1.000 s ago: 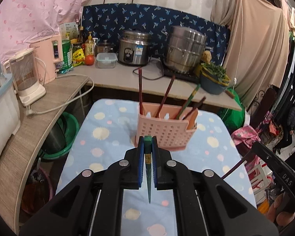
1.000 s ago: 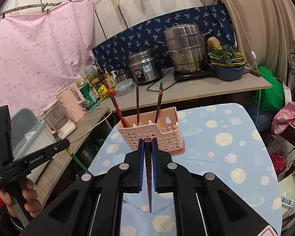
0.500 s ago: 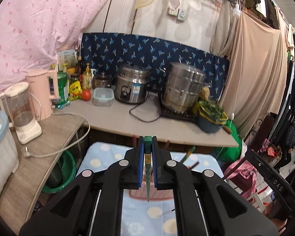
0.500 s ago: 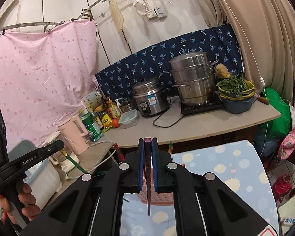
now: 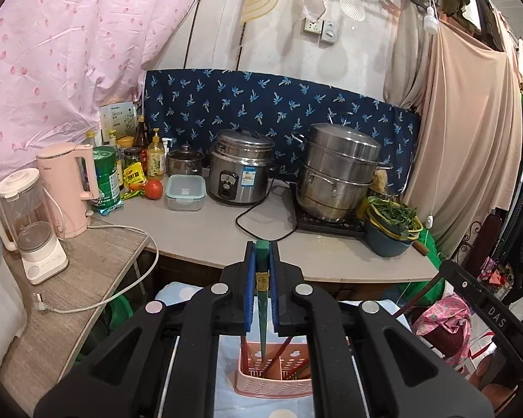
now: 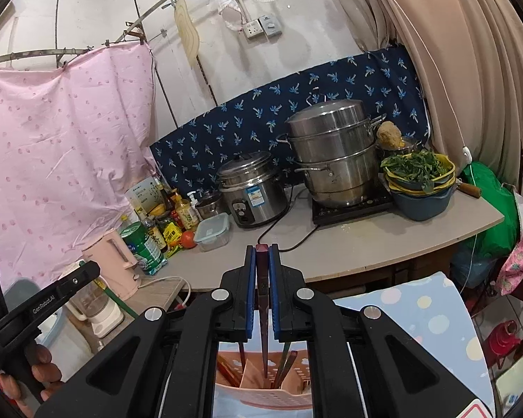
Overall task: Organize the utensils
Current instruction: 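Lower the chopsticks into the holder and open both tools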
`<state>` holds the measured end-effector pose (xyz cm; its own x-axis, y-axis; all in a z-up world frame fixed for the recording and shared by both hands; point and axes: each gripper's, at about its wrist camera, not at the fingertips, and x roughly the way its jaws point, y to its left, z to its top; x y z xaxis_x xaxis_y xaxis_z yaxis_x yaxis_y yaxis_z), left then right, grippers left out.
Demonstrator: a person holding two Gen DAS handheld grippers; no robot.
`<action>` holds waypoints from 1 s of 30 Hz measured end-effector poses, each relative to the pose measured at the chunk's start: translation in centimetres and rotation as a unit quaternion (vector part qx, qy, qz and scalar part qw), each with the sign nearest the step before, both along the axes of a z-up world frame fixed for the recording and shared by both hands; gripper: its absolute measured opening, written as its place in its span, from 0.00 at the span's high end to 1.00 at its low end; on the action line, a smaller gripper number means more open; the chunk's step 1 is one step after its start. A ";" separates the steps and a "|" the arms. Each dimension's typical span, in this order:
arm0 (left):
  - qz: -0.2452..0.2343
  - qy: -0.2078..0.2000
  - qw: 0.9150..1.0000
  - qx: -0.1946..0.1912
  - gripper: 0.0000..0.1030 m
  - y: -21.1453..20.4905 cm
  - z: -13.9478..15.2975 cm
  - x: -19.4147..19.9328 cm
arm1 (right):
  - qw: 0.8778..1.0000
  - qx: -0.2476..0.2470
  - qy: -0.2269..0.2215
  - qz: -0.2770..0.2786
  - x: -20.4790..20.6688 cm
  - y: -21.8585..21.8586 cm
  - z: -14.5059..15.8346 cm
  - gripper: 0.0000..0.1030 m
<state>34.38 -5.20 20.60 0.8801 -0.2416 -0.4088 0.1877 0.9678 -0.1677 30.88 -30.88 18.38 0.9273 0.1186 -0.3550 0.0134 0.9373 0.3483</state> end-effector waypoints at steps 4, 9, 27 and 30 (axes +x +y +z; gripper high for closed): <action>-0.003 0.016 1.000 0.004 0.93 -0.5 -1.7 1.2 | 1.000 -0.003 0.025 0.006 1.3 0.3 -2.1 0.93; -0.003 0.039 0.999 0.011 0.93 -1.0 -3.8 2.2 | 0.999 -0.009 0.051 0.015 2.4 1.1 -4.5 0.93; 0.009 0.068 0.997 0.025 0.80 -1.0 -6.7 1.9 | 0.997 -0.023 0.078 0.007 2.1 1.5 -7.0 0.72; 0.013 0.065 0.997 0.034 0.73 -0.9 -6.8 1.1 | 0.996 -0.027 0.079 0.008 1.5 1.6 -6.8 0.67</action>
